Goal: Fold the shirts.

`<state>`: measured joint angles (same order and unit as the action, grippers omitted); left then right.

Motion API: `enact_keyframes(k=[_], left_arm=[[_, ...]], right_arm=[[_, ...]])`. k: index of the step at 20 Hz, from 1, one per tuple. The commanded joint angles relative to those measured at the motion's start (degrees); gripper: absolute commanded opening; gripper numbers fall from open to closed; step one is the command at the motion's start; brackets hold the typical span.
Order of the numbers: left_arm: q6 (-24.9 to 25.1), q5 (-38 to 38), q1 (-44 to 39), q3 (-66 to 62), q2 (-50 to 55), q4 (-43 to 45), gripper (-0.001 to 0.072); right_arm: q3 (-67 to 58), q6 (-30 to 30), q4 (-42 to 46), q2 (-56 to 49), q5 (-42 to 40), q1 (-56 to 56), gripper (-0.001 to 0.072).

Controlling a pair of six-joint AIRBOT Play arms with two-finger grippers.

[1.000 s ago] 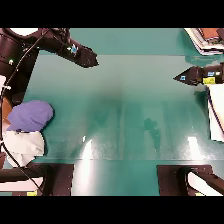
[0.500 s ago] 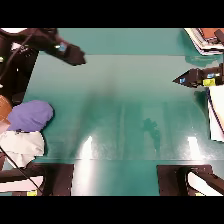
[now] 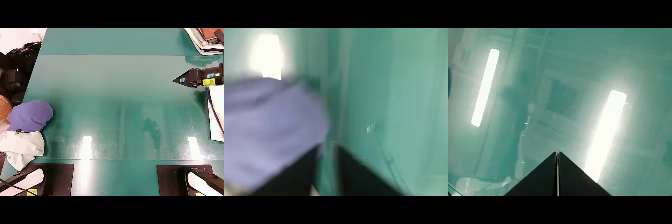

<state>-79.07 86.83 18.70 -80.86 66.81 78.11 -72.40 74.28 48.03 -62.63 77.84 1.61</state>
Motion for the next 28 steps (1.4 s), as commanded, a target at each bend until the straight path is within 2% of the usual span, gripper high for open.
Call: enact_keyframes(k=[1, 7, 10, 11, 12, 13, 15, 18, 21, 24, 28], left_arm=[[-5.3, -3.5, 7.8, 12.7, -1.2, 6.1, 0.072], [-9.0, -19.1, 8.5, 30.1, -1.2, 8.5, 0.072], [-9.0, -20.8, 8.5, 31.3, -1.3, 8.5, 0.072], [-9.0, -20.2, 8.5, 30.7, -1.4, 8.3, 0.0461], [-9.0, -19.6, 8.5, 29.7, -1.4, 8.0, 0.0164], [-8.5, -18.6, 8.5, 28.1, -1.5, 6.8, 0.003], [-6.3, -16.7, 8.5, 23.7, -2.7, 1.6, 0.0021], [-6.0, -16.4, 5.5, 13.9, -9.0, -6.9, 0.002], [-6.6, -15.5, -5.3, 0.2, -15.6, -6.7, 0.0019], [-11.1, -16.3, -17.4, -12.6, -17.2, -6.5, 0.0019], [-16.2, -23.9, -30.8, -17.0, -16.6, -6.3, 0.0018]], right_arm=[[0.0, 0.0, 0.0, 0.0, -0.9, 0.1, 0.0017], [0.0, 0.0, 0.0, 0.0, -2.0, 0.1, 0.0017], [0.0, 0.0, -0.1, 0.0, -3.0, 0.1, 0.0017], [0.0, 0.0, -0.3, 0.0, -3.3, 0.1, 0.0017], [0.0, 0.0, -0.5, 0.0, -3.6, 0.1, 0.0017], [0.0, 0.1, -0.5, 0.0, -3.9, 0.1, 0.0017], [-0.1, 0.4, -0.6, 0.1, -3.8, 0.1, 0.0017], [-4.2, 0.9, -0.5, 0.2, -3.9, 0.0, 0.0017], [-12.5, 0.9, -0.4, 0.2, -6.3, 0.0, 0.0017], [-20.2, 0.9, -0.2, 0.2, -10.0, 0.0, 0.0017], [-27.9, 0.9, 0.2, 0.2, -10.8, -0.1, 0.0017]])
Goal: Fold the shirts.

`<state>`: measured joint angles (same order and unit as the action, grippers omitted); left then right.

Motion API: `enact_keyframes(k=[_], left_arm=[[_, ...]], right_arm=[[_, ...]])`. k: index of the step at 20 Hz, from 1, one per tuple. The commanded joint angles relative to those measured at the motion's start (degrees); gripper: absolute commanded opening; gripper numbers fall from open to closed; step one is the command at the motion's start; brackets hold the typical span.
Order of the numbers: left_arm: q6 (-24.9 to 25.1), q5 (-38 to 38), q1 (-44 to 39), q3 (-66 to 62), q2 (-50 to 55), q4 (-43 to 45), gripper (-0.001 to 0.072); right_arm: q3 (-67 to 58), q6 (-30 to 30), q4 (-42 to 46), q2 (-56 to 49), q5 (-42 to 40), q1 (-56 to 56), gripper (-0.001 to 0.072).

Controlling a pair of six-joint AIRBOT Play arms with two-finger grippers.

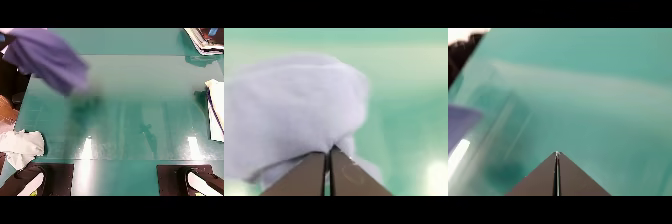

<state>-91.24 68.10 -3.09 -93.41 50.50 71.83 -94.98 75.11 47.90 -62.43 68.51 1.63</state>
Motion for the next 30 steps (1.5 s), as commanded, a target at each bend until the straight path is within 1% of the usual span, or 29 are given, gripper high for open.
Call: enact_keyframes(k=[1, 3, 8, 11, 12, 13, 14, 15, 17, 20, 24, 27, 29, 30], left_arm=[[-5.0, -5.9, -11.5, -4.5, 0.6, 0.4, 0.0018], [-6.3, -5.4, -16.4, -3.8, 3.6, 0.4, 0.0019], [-5.8, -4.1, -28.9, 3.7, 15.5, -0.1, 0.0021], [-5.8, -4.1, -33.8, 7.9, 23.9, -1.6, 0.003], [-5.8, -4.2, -34.9, 8.5, 26.6, -2.0, 0.0316], [-5.9, -3.9, -35.6, 8.6, 28.7, -2.3, 0.0645], [-5.7, -3.8, -35.7, 8.6, 30.2, -2.4, 0.0665], [-3.8, -3.9, -35.3, 8.6, 30.6, -1.9, 0.0617], [-1.4, -3.1, -32.7, 7.6, 30.4, 1.2, 0.0622], [-1.3, -1.0, -23.9, 6.2, 29.8, 5.6, 0.0622], [-1.2, 0.3, -10.9, 11.4, 30.9, 5.0, 0.0622], [2.6, -1.1, -5.8, 19.3, 33.5, 3.4, 0.0622], [6.6, -3.2, -5.3, 22.9, 35.9, 3.2, 0.0622], [7.9, -4.2, -5.3, 23.6, 37.1, 2.8, 0.0622]], right_arm=[[-6.4, 0.0, 0.3, 0.0, -1.3, -0.5, 0.0017], [-7.7, 0.0, 0.2, 0.0, -0.3, -2.0, 0.0017], [-7.8, 0.0, 0.2, 0.0, 6.3, -5.2, 0.0017], [-7.8, 0.0, 0.2, 0.0, 8.1, -6.4, 0.0017], [-7.8, 0.0, 0.2, 0.0, 8.3, -6.8, 0.0017], [-7.8, 0.0, 0.3, 0.0, 8.4, -6.9, 0.0017], [-7.8, 0.0, 0.3, 0.0, 8.4, -6.9, 0.0017], [-7.8, 0.0, 0.3, 0.0, 8.4, -6.9, 0.0017], [-7.8, 0.0, 0.3, -0.2, 8.3, -6.8, 0.0017], [-7.8, 0.0, 0.2, -1.6, 9.6, -6.8, 0.0017], [-7.8, 0.1, 0.2, -4.8, 11.7, -4.4, 0.0017], [-7.8, 0.1, 0.2, -7.2, 11.7, -2.1, 0.0017], [-7.8, 0.1, 0.2, -8.7, 12.2, -0.6, 0.0017], [-7.8, 0.1, 0.2, -9.4, 12.8, 0.2, 0.0017]])
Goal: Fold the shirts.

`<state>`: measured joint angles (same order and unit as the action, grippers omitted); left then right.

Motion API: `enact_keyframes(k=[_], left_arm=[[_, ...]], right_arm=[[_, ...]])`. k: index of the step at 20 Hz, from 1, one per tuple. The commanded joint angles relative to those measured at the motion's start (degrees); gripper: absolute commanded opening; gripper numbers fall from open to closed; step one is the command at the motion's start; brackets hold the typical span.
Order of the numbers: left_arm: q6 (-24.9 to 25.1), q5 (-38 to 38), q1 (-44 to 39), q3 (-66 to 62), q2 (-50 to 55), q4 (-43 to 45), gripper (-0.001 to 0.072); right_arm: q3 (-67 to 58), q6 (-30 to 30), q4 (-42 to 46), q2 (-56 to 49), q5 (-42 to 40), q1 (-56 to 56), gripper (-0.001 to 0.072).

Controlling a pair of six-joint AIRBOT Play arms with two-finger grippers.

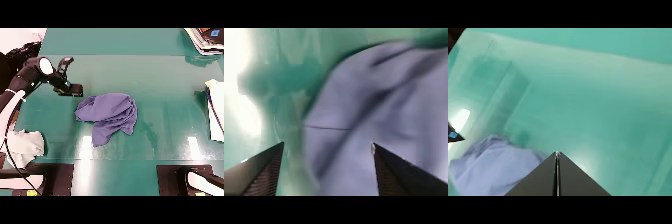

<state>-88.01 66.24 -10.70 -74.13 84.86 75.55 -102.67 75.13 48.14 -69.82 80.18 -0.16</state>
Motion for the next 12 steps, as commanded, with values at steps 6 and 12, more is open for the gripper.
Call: enact_keyframes(k=[6, 12], left_arm=[[10.4, -6.3, 2.3, 4.4, 6.1, -11.6, 0.0621], [12.0, -4.6, 1.0, 4.4, 7.0, -14.4, 0.0351]], right_arm=[[-0.1, 1.6, 0.0, -4.0, 2.4, 4.0, 0.0017], [-0.1, 2.0, 0.0, -3.9, 2.8, 4.0, 0.0017]])
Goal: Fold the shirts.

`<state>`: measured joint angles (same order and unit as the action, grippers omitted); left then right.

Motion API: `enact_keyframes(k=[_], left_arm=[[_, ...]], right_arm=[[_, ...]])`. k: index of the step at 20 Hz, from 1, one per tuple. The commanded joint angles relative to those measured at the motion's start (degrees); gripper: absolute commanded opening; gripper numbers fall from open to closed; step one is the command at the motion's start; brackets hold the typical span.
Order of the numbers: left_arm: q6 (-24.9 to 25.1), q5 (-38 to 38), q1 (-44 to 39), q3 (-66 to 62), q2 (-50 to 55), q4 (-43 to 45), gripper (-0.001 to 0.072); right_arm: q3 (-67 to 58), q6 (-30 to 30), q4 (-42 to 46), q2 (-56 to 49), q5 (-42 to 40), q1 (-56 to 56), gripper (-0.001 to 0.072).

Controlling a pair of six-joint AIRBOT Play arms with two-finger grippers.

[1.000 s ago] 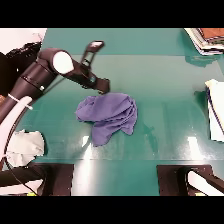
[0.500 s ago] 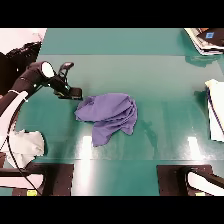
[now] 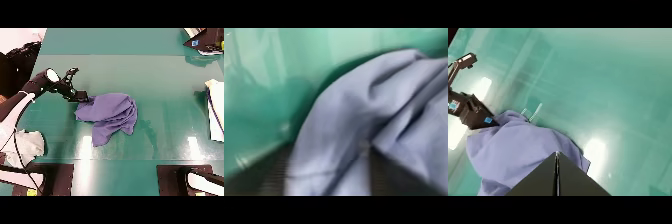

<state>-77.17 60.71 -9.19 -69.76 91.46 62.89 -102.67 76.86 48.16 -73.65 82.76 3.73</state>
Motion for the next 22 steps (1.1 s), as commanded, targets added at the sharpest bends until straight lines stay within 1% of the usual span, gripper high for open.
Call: enact_keyframes(k=[1, 2, 3, 6, 7, 8, 10, 11, 12, 13, 14, 15, 16, 17, 18, 20, 22], left_arm=[[1.2, 0.9, -0.5, 0.0, 0.4, -1.7, 0.0111], [1.1, 1.1, -0.5, -0.2, 0.3, -1.7, 0.002], [1.1, 2.2, -0.3, -1.0, 0.2, -1.4, 0.0021], [1.1, 5.3, 1.5, -7.0, -2.9, 1.7, 0.0021], [1.2, 5.7, 2.3, -9.2, -4.3, 1.8, 0.0021], [1.2, 5.9, 2.6, -11.3, -5.6, 1.9, 0.0021], [1.1, 5.8, 2.6, -14.9, -7.5, 2.6, 0.0021], [1.1, 5.8, 2.6, -16.0, -7.8, 2.4, 0.0022], [1.1, 5.8, 2.6, -16.5, -8.1, 2.4, 0.0021], [1.1, 5.9, 2.6, -16.6, -8.1, 2.4, 0.0021], [1.1, 6.3, 2.6, -16.4, -8.1, 2.4, 0.0022], [1.1, 6.6, 2.6, -16.4, -8.0, 2.4, 0.0022], [1.1, 6.7, 2.6, -16.4, -8.0, 2.4, 0.0022], [1.1, 6.8, 2.6, -16.4, -8.0, 2.4, 0.0021], [1.1, 7.0, 2.6, -16.4, -8.0, 2.4, 0.0022], [1.1, 7.1, 2.6, -16.4, -8.0, 2.4, 0.0021], [1.1, 7.6, 2.6, -16.4, -8.0, 2.4, 0.0021]], right_arm=[[-0.1, 0.3, 0.0, -0.1, 0.4, 0.1, 0.0017], [-0.1, 0.6, 0.1, -0.1, 0.9, 0.1, 0.0017], [-0.1, 1.4, 0.6, -0.1, 1.8, 0.1, 0.0017], [2.0, 5.1, 10.4, 0.5, 6.6, 0.7, 0.0017], [5.5, 5.9, 13.6, 1.7, 6.6, 1.0, 0.0017], [10.1, 6.3, 15.0, 3.0, 5.6, 1.3, 0.0017], [20.9, 7.1, 14.2, 5.1, 1.2, 2.2, 0.003], [27.3, 7.1, 12.8, 5.8, -1.8, 3.3, 0.0235], [33.3, 7.1, 10.8, 5.9, -4.7, 4.2, 0.0455], [39.4, 7.1, 6.9, 5.2, -7.1, 5.4, 0.0487], [44.5, 7.0, 2.9, 3.9, -9.7, 6.4, 0.0487], [48.9, 4.7, -1.7, 1.8, -12.4, 7.8, 0.0482], [51.8, 1.8, -5.7, -0.5, -15.0, 9.4, 0.0455], [53.8, -0.4, -9.3, -2.9, -17.9, 11.1, 0.0447], [54.9, -1.1, -11.8, -5.1, -20.6, 12.6, 0.0447], [54.0, -2.3, -14.4, -9.8, -23.7, 15.6, 0.0447], [50.7, -2.6, -14.5, -13.5, -23.9, 18.2, 0.0447]])
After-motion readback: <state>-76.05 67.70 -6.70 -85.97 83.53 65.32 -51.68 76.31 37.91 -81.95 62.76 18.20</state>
